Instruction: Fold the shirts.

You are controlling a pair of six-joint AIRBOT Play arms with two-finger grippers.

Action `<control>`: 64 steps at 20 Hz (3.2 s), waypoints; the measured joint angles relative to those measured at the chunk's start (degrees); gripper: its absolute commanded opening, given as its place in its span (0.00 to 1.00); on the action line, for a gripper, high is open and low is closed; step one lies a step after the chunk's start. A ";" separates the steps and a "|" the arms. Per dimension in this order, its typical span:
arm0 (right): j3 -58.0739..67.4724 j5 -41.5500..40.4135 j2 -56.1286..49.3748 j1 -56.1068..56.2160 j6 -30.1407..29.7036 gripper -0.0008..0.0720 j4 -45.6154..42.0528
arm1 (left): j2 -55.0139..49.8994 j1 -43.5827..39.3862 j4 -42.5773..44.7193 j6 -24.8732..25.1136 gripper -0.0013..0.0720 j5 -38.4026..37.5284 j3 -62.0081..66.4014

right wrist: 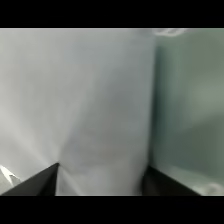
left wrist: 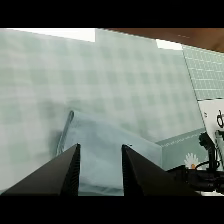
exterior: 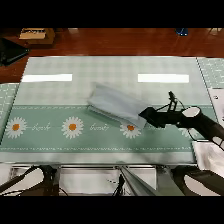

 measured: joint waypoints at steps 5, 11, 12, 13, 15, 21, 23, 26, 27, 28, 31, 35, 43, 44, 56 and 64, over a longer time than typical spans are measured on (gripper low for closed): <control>1.18 -6.27 -1.92 6.10 -5.20 0.06 11.06 | -0.11 0.00 0.37 -0.20 0.46 -0.11 0.00; 12.22 8.74 13.49 -6.67 0.61 0.06 -2.47 | -2.80 0.00 0.48 -0.26 0.46 0.79 -0.02; 14.88 13.07 16.68 -10.97 3.15 0.06 -6.75 | -3.69 0.00 0.50 -0.28 0.46 1.16 -0.02; 17.46 18.03 19.61 -15.72 5.27 0.06 -11.10 | -4.59 0.00 0.50 -0.31 0.46 1.62 -0.02; 21.92 27.74 24.22 -25.53 7.54 0.06 -17.53 | -6.86 0.02 0.52 -0.33 0.46 2.82 -0.02; 30.25 53.88 30.34 -55.47 5.90 0.06 -32.98 | -14.53 0.07 0.52 -1.62 0.46 9.16 -0.04; 31.06 57.79 30.77 -61.61 5.62 0.06 -38.53 | -16.61 0.09 0.55 -1.95 0.46 11.52 -0.04; 31.61 60.89 31.08 -66.69 5.77 0.06 -50.03 | -19.28 0.42 0.50 -2.36 0.46 15.32 -0.04; 31.67 61.48 31.15 -67.60 5.84 0.06 -54.47 | -20.09 0.66 0.50 -2.34 0.46 16.98 -0.02; 31.71 62.05 31.19 -68.22 6.01 0.06 -58.64 | -20.81 0.96 0.52 -2.34 0.46 18.62 -0.02; 31.85 63.41 31.30 -69.26 6.51 0.06 -70.88 | -22.56 2.10 0.50 -2.32 0.46 25.00 -0.02; 31.89 64.06 31.32 -69.72 7.63 0.06 -83.58 | -23.52 3.61 0.46 -2.27 0.46 32.76 -0.02; 31.89 65.42 32.26 -69.90 7.39 0.69 -93.29 | -23.87 4.98 0.46 -1.01 0.46 39.10 -0.02; 31.89 65.20 32.48 -69.90 6.93 0.69 -94.29 | -23.87 5.03 0.48 -0.83 0.48 39.21 -0.02; 31.89 43.80 21.86 -48.35 1.22 0.84 -60.83 | -19.23 -3.10 15.10 -0.50 0.84 18.95 4.81; 31.89 31.21 9.40 -20.74 5.07 0.84 -49.72 | -14.51 -26.88 43.65 -15.32 0.99 -1.92 5.88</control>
